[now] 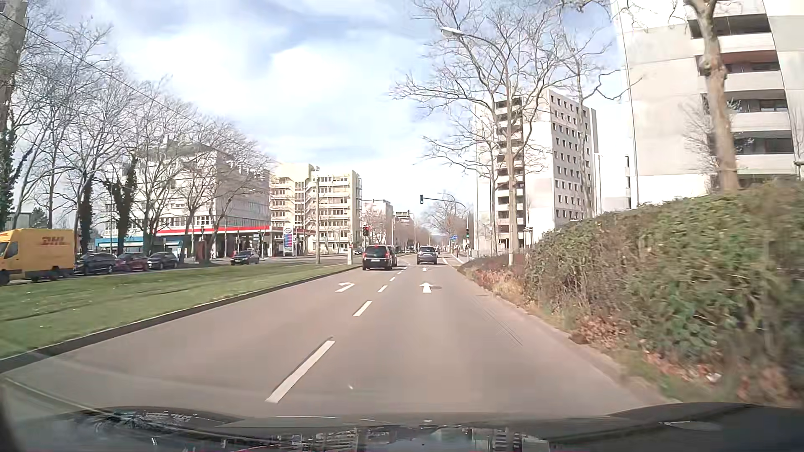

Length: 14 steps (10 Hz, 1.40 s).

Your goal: Follow the waypoints while adhering to traffic rules and regulations

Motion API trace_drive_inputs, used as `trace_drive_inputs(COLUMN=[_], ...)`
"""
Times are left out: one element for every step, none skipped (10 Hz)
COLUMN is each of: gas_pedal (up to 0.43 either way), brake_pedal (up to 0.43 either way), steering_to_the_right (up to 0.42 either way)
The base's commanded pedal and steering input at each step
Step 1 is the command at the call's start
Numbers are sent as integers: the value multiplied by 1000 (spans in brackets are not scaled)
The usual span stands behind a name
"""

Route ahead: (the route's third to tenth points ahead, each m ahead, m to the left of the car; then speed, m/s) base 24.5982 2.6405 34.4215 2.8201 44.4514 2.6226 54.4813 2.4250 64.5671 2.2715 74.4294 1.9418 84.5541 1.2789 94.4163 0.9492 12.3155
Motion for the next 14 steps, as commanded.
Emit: trace_drive_inputs(gas_pedal=[39,39,39,39,39,47,59,59,67,67,67,67,67,67], brake_pedal=[0,0,0,0,0,0,0,0,0,0,0,0,0,0], steering_to_the_right=[8,9,9,8,8,8,8,6,5,4,4,4,4,4])
